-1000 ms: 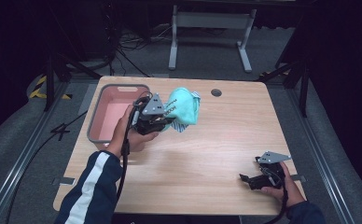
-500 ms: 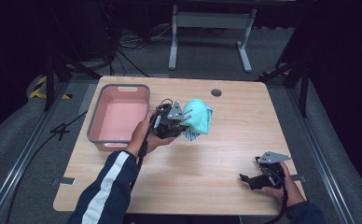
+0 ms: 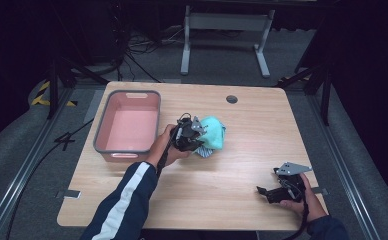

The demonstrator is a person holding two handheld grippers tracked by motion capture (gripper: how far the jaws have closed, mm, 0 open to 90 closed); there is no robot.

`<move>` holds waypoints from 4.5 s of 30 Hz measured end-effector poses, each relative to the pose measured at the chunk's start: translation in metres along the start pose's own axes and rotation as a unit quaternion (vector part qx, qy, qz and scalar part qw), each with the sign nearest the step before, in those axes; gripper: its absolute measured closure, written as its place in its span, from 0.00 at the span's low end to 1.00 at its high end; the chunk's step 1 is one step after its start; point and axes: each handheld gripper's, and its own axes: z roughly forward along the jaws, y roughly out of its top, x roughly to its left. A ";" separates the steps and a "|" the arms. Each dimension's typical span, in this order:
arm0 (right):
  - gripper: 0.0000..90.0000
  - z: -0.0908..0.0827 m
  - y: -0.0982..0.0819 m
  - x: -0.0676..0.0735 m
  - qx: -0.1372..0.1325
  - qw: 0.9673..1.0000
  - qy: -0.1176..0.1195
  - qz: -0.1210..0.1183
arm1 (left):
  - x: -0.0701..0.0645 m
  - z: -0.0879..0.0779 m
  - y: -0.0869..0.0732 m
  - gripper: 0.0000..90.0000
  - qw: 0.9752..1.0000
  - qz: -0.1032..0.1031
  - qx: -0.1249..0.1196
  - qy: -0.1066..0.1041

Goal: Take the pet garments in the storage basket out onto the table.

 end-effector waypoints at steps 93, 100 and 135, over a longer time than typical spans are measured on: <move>0.01 0.000 0.000 0.000 0.000 1.000 0.000 0.000 | -0.054 -0.076 -0.092 0.28 0.992 0.089 0.075 0.050; 0.01 0.000 0.000 0.000 0.000 1.000 -0.001 0.000 | -0.054 -0.081 -0.112 0.27 0.993 0.078 0.069 0.048; 0.01 0.000 0.000 0.000 0.000 1.000 -0.001 0.002 | -0.021 -0.121 -0.230 0.22 0.995 -0.039 0.041 0.079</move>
